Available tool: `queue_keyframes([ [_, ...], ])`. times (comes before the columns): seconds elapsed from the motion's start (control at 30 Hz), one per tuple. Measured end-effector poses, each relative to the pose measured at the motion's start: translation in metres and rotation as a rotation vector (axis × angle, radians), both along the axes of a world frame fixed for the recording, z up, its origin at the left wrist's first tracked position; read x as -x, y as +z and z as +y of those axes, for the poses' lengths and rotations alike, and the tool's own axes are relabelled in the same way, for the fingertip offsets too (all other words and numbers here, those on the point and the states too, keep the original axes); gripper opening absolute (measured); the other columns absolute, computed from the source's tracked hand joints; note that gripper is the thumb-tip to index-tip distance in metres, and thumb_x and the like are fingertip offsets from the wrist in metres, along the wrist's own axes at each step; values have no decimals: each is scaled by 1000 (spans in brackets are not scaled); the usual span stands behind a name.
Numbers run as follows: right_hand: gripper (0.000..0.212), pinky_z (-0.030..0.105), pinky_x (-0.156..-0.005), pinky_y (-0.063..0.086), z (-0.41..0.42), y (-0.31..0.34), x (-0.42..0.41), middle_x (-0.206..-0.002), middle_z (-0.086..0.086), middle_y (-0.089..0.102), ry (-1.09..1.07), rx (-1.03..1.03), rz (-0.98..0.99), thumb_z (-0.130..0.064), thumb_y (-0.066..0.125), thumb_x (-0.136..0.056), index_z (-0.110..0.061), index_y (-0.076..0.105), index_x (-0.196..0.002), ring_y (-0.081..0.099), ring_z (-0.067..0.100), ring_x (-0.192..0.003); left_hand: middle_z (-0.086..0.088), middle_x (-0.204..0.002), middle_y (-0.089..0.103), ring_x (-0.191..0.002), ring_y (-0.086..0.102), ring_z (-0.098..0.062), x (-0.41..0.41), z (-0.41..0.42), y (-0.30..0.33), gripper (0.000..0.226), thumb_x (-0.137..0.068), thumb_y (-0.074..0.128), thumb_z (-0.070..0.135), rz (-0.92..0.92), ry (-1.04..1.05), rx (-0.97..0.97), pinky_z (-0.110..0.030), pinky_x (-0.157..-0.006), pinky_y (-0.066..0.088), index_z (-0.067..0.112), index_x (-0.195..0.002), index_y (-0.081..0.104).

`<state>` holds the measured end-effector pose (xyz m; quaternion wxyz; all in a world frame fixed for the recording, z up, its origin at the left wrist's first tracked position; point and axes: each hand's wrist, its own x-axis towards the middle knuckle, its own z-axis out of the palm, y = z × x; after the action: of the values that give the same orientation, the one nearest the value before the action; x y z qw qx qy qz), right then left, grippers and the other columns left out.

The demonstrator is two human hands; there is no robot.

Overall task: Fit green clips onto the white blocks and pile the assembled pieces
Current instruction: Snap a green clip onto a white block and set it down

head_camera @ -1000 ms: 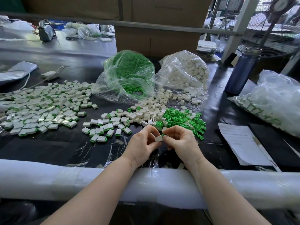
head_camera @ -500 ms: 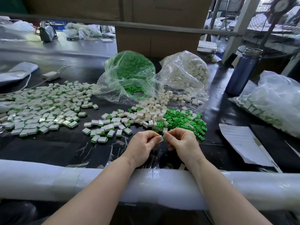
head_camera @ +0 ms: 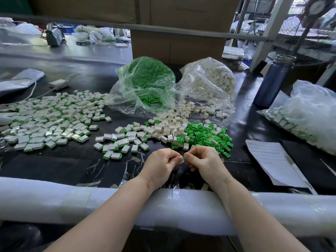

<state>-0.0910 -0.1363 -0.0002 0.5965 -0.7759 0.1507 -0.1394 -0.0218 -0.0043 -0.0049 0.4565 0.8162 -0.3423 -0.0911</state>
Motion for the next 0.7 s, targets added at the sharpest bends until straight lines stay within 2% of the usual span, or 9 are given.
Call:
queue_keyframes([
  [0.1, 19, 24, -53, 46, 0, 0, 0, -56, 0, 58, 26, 86, 12, -9, 64, -85, -14, 63, -66, 51, 8, -51, 0, -87, 68, -80, 60, -11, -1, 0, 0, 16, -90, 58, 17, 8, -6, -17, -21, -77, 47, 10, -97, 71],
  [0.17, 19, 23, -53, 47, 1, 0, 0, -55, -2, 58, 24, 80, 0, -8, 65, -84, -14, 63, -66, 51, 6, -50, 0, -84, 67, -78, 59, -10, -1, -1, 0, 16, -90, 58, 17, 27, -12, -9, -21, -76, 47, 10, -96, 71],
  [0.27, 18, 18, -49, 47, 2, -1, -2, -51, -6, 60, -23, -27, -55, -6, 67, -82, -12, 64, -66, 54, 3, -49, -4, -84, 70, -80, 62, -15, 0, -1, 1, 15, -90, 59, 17, 83, -8, 52, -29, -79, 50, 10, -95, 71],
  [0.4, 13, 17, -47, 47, 0, -1, -1, -55, 0, 66, -59, -148, -124, -6, 71, -79, -9, 65, -68, 59, 6, -49, -7, -87, 72, -84, 66, -24, 2, -2, 4, 15, -88, 61, 16, 163, -21, 115, -35, -84, 52, 11, -99, 71],
  [0.53, 16, 15, -45, 45, 1, 0, 0, -55, 0, 65, -2, -143, -142, -5, 73, -77, -13, 66, -64, 57, 5, -47, -15, -86, 70, -85, 65, -34, 3, -1, 5, 12, -86, 61, 11, 217, -8, 141, -46, -85, 51, 16, -93, 70],
  [0.7, 16, 14, -45, 44, 1, 0, 1, -55, -1, 66, 33, -150, -158, -3, 72, -77, -12, 66, -64, 57, 3, -47, -17, -83, 68, -78, 62, -32, 2, -1, 6, 14, -84, 61, 9, 227, 7, 142, -47, -84, 51, 21, -84, 69],
])
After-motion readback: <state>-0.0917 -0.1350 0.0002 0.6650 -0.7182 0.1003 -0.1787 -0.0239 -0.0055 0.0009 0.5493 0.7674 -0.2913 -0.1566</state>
